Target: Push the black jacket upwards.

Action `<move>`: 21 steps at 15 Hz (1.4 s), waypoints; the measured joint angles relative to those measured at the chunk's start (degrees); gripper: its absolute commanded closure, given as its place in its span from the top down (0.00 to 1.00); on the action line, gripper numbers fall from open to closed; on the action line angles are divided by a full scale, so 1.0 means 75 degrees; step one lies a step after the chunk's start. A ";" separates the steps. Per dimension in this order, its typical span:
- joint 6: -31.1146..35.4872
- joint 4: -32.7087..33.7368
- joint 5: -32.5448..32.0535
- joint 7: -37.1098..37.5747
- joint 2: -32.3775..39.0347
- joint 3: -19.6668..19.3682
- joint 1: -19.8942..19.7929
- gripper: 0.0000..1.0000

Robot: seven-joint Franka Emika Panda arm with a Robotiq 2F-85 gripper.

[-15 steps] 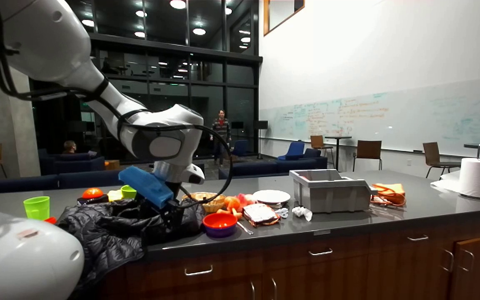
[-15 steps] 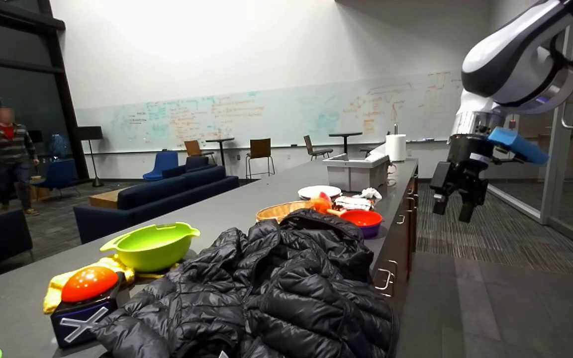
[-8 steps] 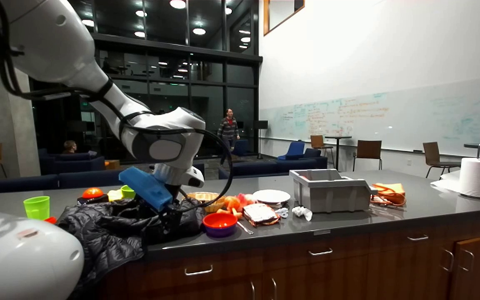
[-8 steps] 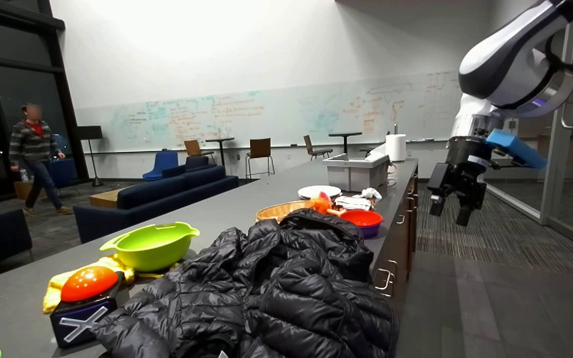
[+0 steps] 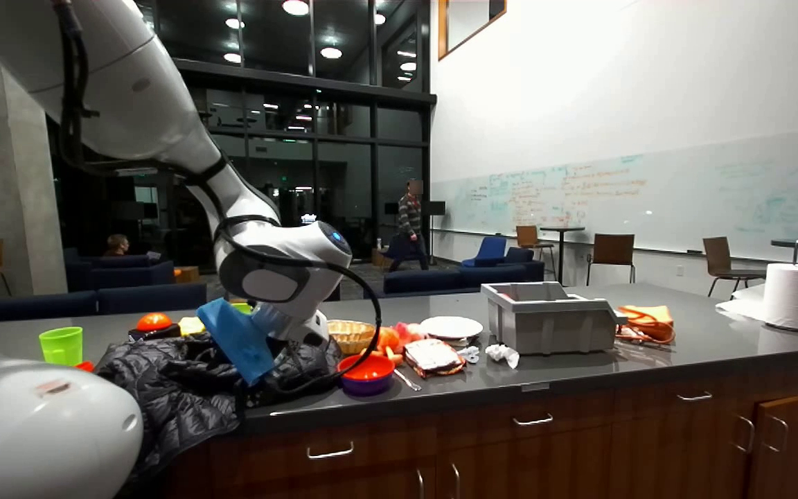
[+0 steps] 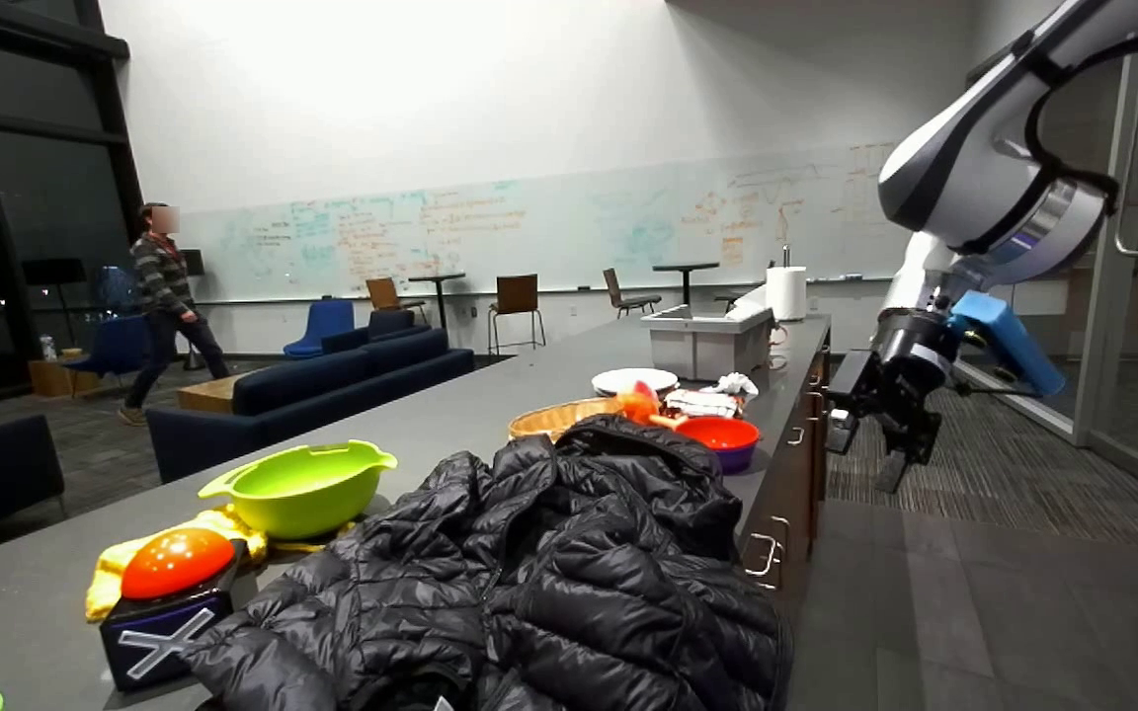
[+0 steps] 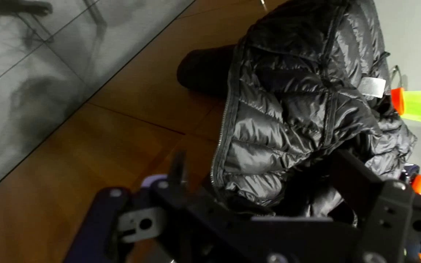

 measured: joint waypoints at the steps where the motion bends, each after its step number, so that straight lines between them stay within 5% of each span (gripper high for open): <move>1: -0.0124 -0.0001 0.0326 -0.0238 0.0150 0.0006 0.0000 1.00; 11: -0.0428 0.0074 0.2582 -0.1703 0.2245 0.1149 -0.0005 1.00; 21: -0.0326 0.0236 0.2879 -0.1990 0.2930 0.1505 -0.0084 1.00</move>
